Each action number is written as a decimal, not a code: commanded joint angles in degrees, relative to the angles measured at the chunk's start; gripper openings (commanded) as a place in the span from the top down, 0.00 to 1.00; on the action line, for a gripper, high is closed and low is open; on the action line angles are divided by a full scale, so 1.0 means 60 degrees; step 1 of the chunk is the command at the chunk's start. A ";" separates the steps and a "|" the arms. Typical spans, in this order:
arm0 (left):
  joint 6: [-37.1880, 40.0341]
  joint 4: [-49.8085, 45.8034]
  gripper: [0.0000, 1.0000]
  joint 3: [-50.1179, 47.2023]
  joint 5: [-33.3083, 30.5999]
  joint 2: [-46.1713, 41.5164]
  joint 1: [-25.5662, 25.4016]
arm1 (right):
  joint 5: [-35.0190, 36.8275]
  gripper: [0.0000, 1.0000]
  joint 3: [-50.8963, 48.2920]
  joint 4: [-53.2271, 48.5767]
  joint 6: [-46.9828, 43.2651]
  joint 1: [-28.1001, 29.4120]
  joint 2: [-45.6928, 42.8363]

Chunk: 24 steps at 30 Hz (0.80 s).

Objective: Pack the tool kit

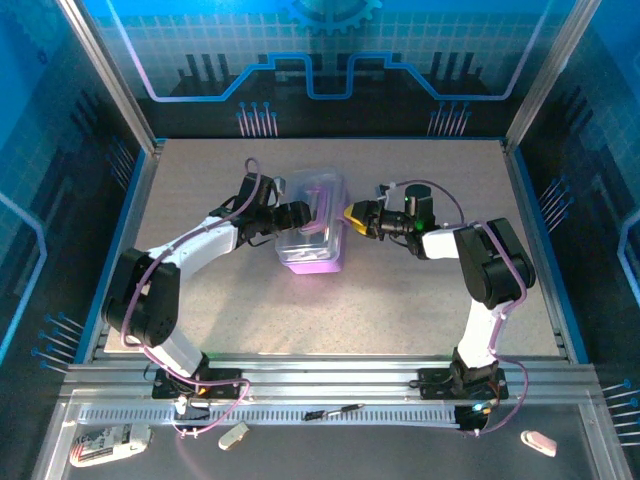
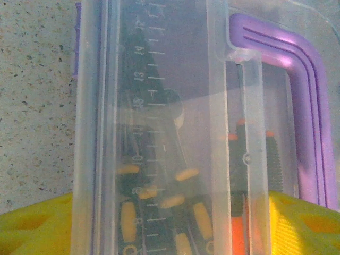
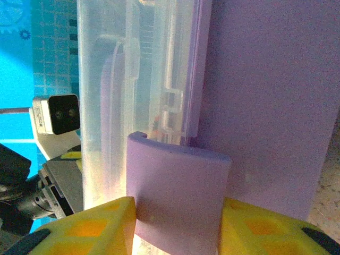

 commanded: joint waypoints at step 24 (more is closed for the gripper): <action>-0.0050 -0.1883 0.31 -0.0680 0.0058 0.0663 -0.0059 | 0.0738 0.56 0.0097 -0.3027 -0.2253 0.0036 0.0025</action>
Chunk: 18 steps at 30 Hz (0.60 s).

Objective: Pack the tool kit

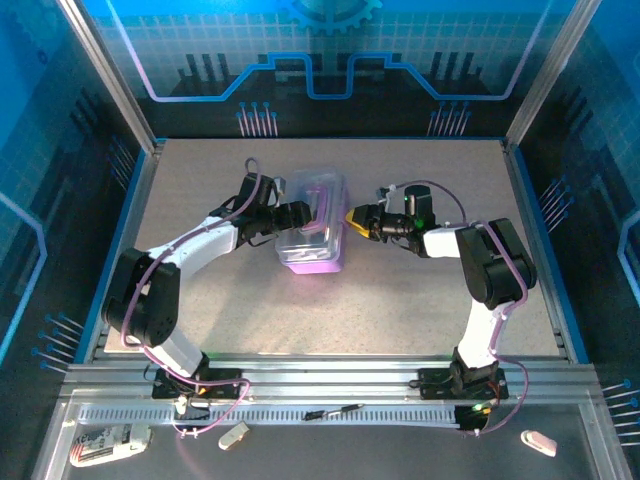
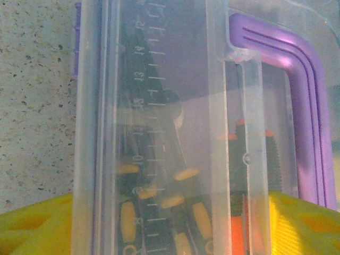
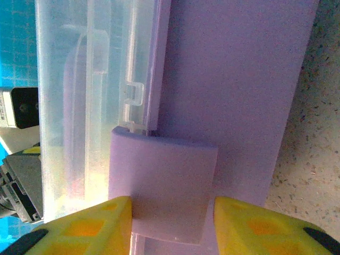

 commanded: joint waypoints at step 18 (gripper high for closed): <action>-0.0234 -0.1379 0.31 -0.1032 0.0336 0.0872 -0.0081 | 0.1016 0.64 0.0661 -0.2689 -0.1296 0.0407 0.0467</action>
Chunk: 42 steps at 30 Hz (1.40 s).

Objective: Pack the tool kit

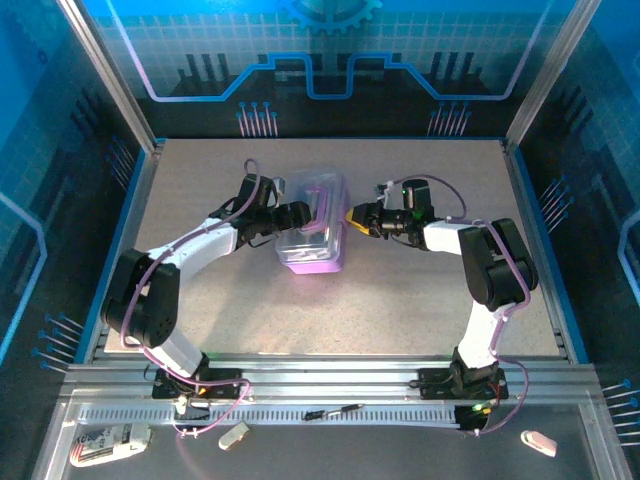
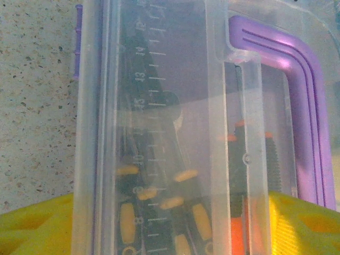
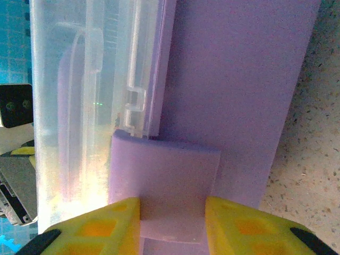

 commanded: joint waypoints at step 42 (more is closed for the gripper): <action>-0.1372 -0.2625 0.03 0.2442 0.0786 0.0750 -0.1667 | 0.1250 0.60 -0.0631 -0.2275 -0.0875 -0.0686 -0.0681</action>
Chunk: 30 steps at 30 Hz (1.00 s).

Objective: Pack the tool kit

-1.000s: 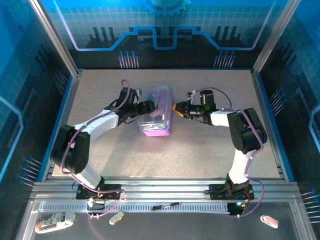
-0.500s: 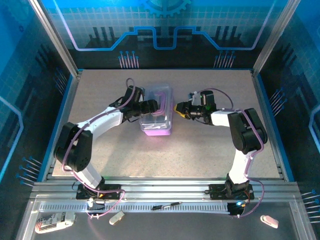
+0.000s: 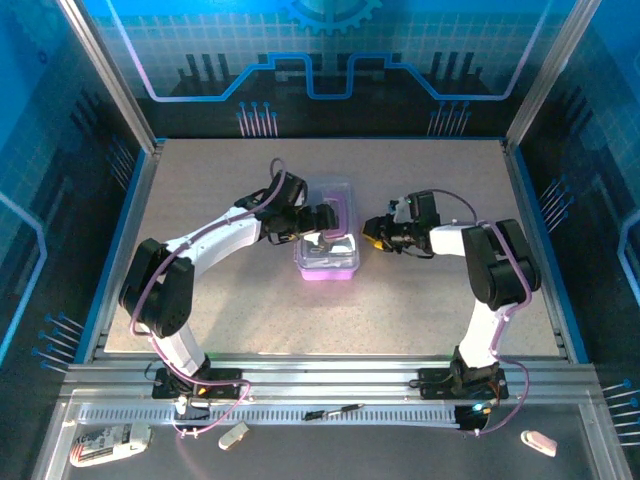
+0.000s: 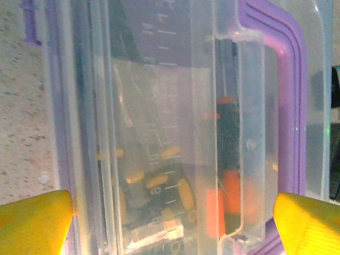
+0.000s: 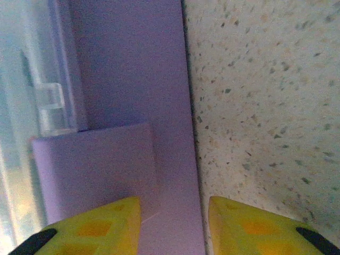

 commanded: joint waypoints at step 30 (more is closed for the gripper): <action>0.0357 0.0151 0.01 0.0714 0.0617 -0.0307 -0.0135 | 0.0391 0.51 0.0116 -0.2813 -0.1663 -0.0985 -0.2350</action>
